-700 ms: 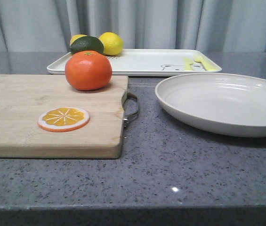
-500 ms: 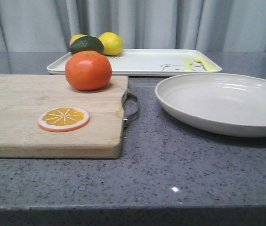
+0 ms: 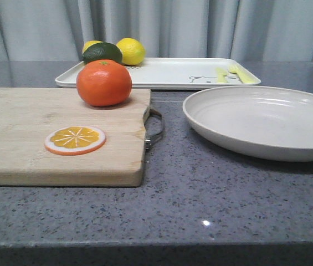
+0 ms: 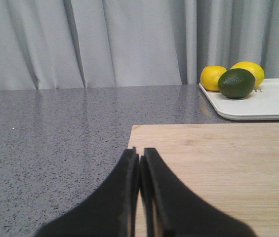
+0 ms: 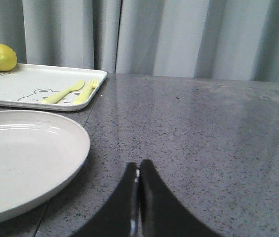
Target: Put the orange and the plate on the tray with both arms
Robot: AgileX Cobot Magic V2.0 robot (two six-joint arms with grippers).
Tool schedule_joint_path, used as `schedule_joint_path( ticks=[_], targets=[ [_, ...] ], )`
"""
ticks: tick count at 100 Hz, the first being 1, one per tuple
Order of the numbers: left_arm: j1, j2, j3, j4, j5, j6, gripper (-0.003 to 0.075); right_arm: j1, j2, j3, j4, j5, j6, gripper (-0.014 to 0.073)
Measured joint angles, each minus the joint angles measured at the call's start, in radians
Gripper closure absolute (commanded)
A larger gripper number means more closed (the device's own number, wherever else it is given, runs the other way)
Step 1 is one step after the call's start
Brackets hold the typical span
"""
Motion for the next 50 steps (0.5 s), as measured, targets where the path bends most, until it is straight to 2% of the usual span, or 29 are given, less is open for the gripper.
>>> schedule_joint_path(
  ticks=[50],
  targets=[
    [0.000, 0.000, 0.000, 0.000, -0.003, 0.000, 0.0741, 0.000, 0.000, 0.000, 0.000, -0.006, 0.000, 0.0660]
  ],
)
